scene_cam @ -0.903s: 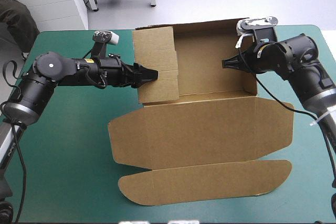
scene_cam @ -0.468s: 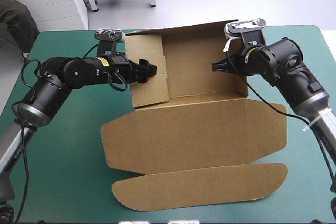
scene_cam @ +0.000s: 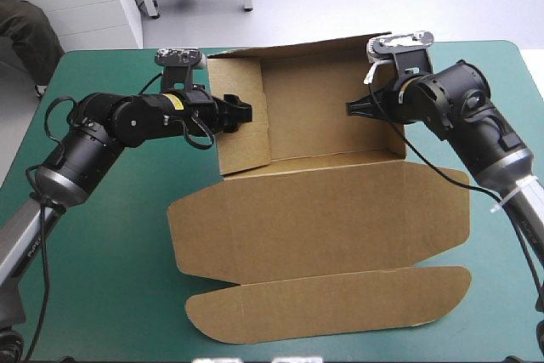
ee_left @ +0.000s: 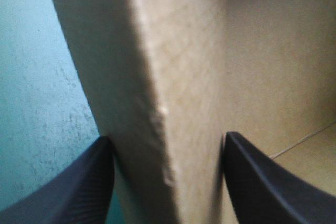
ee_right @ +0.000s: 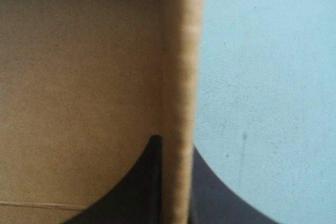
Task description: Fold the box
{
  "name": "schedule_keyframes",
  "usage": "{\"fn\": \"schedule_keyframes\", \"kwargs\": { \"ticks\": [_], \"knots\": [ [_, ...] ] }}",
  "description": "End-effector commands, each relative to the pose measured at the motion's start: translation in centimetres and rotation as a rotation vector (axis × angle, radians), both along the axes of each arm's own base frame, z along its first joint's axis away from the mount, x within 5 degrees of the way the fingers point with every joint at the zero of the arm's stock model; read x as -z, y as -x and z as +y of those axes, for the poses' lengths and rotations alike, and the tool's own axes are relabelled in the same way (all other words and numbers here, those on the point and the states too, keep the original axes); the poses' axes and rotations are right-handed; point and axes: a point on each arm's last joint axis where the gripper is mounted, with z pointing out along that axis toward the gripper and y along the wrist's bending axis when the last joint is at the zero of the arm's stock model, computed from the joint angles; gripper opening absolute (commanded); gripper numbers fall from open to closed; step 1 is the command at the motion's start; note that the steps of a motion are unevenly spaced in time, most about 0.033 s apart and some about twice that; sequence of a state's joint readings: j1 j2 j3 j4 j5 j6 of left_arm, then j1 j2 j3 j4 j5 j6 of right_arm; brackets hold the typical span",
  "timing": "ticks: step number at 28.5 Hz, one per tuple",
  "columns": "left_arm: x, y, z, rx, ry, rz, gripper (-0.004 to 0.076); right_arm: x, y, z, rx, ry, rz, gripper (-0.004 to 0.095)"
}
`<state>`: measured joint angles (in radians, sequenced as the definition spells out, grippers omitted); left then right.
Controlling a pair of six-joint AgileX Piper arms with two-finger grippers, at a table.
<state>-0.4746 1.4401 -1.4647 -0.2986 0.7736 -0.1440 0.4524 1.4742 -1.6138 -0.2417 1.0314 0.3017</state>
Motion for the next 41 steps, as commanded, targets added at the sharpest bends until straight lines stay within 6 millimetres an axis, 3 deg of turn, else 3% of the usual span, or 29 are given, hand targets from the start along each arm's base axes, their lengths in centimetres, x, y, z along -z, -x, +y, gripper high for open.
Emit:
{"fn": "schedule_keyframes", "kwargs": {
  "ticks": [1,5,12,18,27,35,41],
  "knots": [
    [-2.4,1.2,-0.5,0.009,0.087,-0.074,0.0286,-2.5,0.8,-0.1,-0.016,-0.07,-0.118,-0.0009],
    [-2.4,1.2,-0.5,0.014,0.061,-0.09,-0.0013,-2.4,0.8,-0.1,-0.011,-0.073,-0.113,-0.0009],
    [-2.0,0.8,0.0,-0.001,-0.036,-0.116,-0.001,-2.1,1.1,-0.3,0.019,-0.075,-0.057,-0.0009],
    [-0.7,-1.5,-1.0,-0.011,-0.122,-0.026,-0.001,-0.9,0.8,-0.2,0.038,-0.046,0.028,-0.0011],
    [2.8,-5.8,-2.7,-0.061,-0.245,0.142,-0.001,4.9,-3.0,0.5,0.027,-0.082,0.331,-0.0019],
    [7.2,-7.6,-3.5,-0.064,-0.345,0.273,-0.001,9.2,-5.8,1.1,0.013,-0.043,0.433,-0.0019],
    [8.5,-8.4,-3.8,-0.065,-0.369,0.285,-0.001,12.1,-7.3,1.5,0.015,-0.04,0.511,-0.0013]
  ]
}}
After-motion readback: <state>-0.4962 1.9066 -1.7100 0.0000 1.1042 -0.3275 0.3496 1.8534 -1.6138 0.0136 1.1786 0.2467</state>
